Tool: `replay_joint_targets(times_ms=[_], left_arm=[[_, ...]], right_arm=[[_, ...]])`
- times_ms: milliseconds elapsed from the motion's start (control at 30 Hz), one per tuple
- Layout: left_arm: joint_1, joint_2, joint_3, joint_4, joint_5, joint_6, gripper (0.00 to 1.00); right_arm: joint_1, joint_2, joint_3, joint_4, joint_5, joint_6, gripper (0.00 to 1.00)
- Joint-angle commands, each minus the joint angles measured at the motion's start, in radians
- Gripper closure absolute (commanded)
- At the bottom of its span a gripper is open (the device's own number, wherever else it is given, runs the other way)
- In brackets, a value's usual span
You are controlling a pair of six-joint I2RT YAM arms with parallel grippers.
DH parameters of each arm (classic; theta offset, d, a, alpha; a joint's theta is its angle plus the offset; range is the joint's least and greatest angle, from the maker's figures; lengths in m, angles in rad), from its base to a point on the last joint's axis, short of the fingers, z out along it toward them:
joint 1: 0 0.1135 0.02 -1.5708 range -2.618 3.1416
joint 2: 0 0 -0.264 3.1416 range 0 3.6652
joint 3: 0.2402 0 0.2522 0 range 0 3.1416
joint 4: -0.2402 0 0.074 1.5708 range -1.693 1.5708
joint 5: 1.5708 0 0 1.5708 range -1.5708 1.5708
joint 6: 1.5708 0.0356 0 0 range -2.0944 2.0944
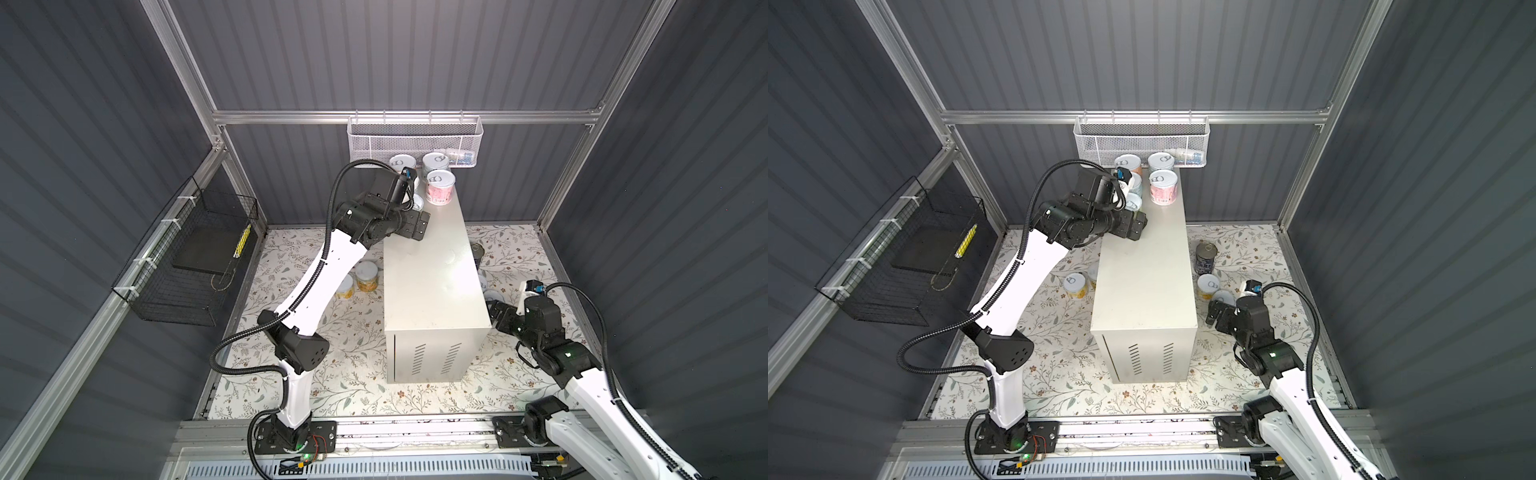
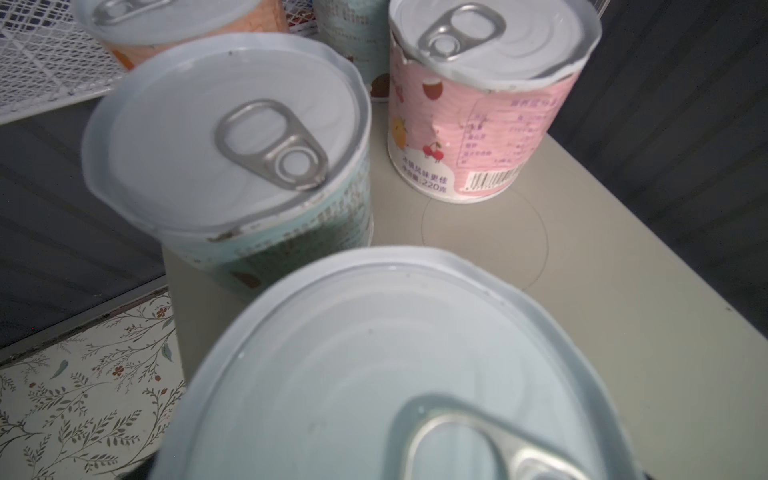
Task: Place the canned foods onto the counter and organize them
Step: 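Lower the can beside the light-blue can on the cabinet top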
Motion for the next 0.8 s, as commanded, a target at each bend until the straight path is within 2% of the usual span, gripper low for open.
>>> replay_joint_targets(times_ms=[0, 300, 533, 767], left_arm=[[-0.003, -0.042, -0.062, 0.001, 0.008, 0.002, 0.0], [-0.004, -0.208, -0.327, 0.084, 0.022, -0.023, 0.01], [-0.006, -0.22, -0.386, 0.102, 0.004, -0.027, 0.06], [-0.004, -0.195, -0.37, 0.11, -0.021, -0.028, 0.08]], right_arm=[[-0.004, 0.013, -0.004, 0.016, -0.001, -0.008, 0.01], [-0.005, 0.028, 0.013, 0.027, -0.014, -0.013, 0.01], [-0.004, 0.057, 0.037, 0.028, -0.034, -0.014, 0.01], [-0.004, 0.038, 0.032, 0.021, -0.026, -0.016, 0.01]])
